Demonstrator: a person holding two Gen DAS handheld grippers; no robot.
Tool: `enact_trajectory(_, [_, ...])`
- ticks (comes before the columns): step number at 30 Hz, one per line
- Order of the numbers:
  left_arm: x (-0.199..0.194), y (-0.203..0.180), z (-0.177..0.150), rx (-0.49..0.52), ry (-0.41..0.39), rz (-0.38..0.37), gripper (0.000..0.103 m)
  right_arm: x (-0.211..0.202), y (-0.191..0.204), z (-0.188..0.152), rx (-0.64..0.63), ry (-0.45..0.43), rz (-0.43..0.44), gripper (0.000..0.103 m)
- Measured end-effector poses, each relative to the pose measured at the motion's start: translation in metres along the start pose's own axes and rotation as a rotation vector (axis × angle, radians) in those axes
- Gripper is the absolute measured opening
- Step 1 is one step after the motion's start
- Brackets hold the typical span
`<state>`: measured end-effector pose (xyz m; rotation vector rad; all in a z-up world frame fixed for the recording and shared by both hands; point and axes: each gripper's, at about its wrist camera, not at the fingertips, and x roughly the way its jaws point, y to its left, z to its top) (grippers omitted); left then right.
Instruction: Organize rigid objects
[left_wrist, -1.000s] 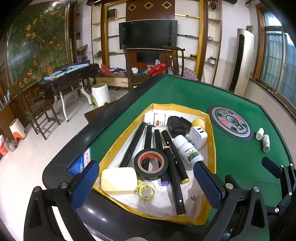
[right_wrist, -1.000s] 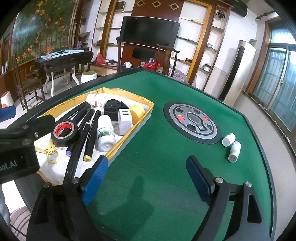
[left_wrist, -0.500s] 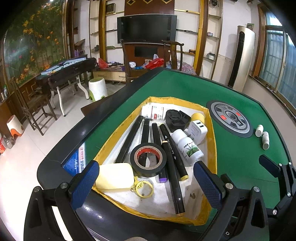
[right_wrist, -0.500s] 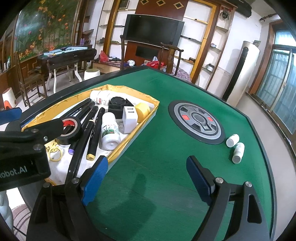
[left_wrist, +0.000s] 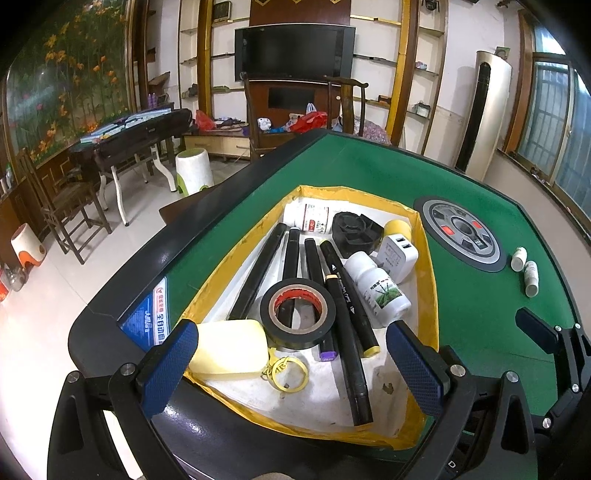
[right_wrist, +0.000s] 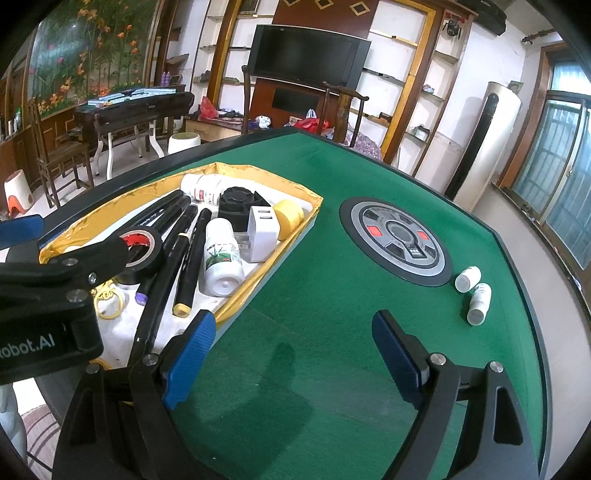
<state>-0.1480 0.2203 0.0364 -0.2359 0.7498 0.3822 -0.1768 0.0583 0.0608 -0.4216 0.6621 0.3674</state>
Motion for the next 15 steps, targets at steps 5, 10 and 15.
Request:
enact_trajectory(5, [-0.0017,0.0024,-0.0009,-0.004,-0.007,0.011,0.103,0.0000,-0.0004,0.0001,0.003,0.000,0.002,0.086])
enact_trajectory(10, [0.0004,0.0024,-0.0021,-0.014,0.013,0.015,0.103,0.0023,-0.0004,-0.0006,0.009,0.002,0.005,0.086])
enact_trajectory(15, [-0.0035,-0.0029,-0.0035,0.010,0.004,0.014,0.103,0.0023,-0.0005,-0.0006,0.009,0.003,0.006,0.086])
